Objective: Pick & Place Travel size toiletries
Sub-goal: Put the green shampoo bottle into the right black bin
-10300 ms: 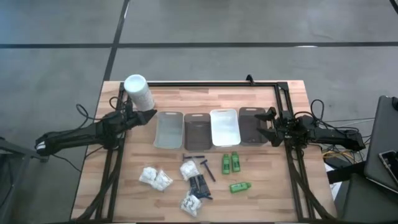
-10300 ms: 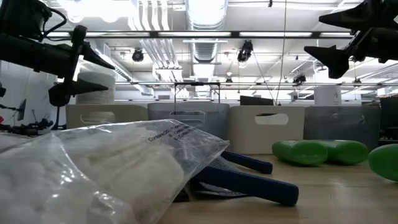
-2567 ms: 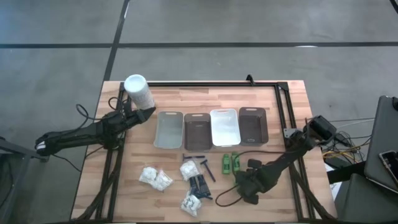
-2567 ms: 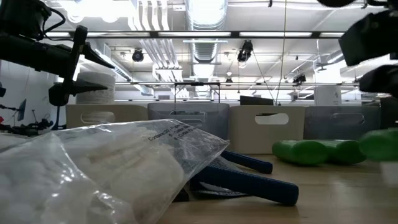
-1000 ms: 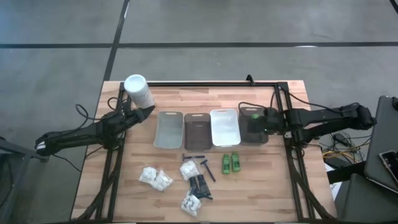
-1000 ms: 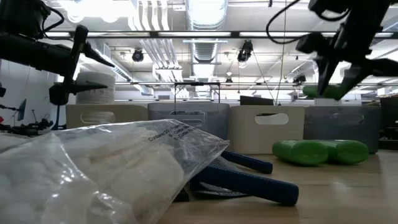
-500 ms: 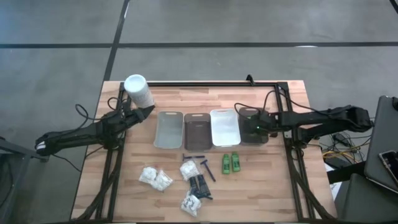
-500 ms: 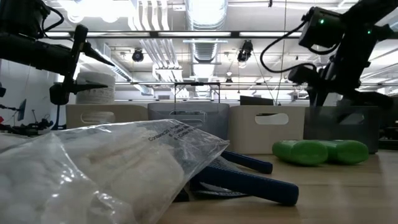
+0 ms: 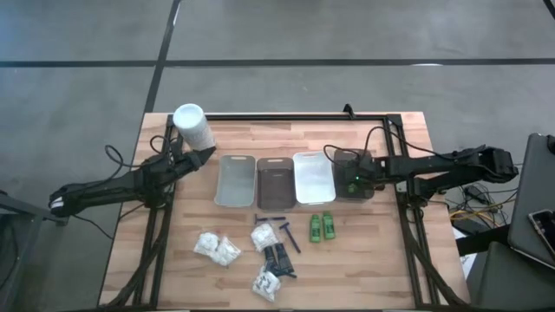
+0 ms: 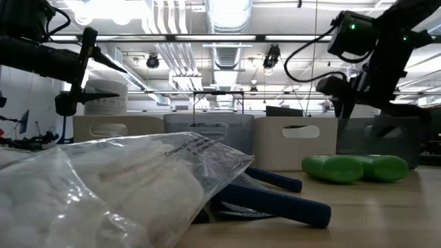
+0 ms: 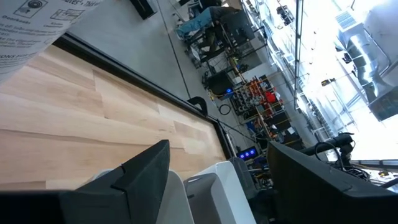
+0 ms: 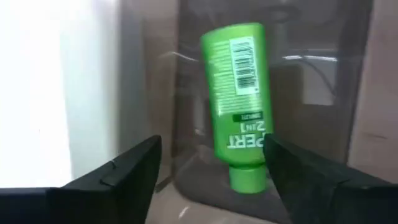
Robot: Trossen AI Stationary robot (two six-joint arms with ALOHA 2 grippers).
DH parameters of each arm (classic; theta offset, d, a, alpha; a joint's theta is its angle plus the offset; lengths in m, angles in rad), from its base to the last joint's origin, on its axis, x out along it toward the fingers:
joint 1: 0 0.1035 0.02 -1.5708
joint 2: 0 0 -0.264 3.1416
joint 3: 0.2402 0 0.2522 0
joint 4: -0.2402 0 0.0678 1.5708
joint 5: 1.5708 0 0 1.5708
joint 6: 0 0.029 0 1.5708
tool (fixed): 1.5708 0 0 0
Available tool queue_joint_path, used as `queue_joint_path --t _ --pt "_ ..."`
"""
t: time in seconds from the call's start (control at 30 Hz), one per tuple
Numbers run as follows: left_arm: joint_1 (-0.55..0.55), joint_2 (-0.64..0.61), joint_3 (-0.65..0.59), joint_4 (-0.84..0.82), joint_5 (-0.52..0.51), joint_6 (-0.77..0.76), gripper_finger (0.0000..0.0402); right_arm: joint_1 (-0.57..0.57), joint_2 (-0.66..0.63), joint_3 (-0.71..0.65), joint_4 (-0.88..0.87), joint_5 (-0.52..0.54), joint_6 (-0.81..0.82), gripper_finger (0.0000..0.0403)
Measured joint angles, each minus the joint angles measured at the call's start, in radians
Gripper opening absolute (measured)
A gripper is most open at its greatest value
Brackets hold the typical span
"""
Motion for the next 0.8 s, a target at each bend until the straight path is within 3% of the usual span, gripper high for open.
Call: queue_joint_path --t 0.4,0.57,0.8 --pt "0.000 0.000 0.000 0.002 0.000 0.000 0.0273 0.079 0.010 0.239 -0.111 0.055 -0.114 0.0329" --pt "0.000 0.000 0.000 0.002 0.001 0.010 0.0273 0.186 0.068 0.323 -0.174 0.046 -0.029 0.0326" --pt "0.000 0.000 0.000 0.002 0.001 0.011 0.0273 0.353 0.253 0.456 -0.279 0.032 0.140 0.0331"
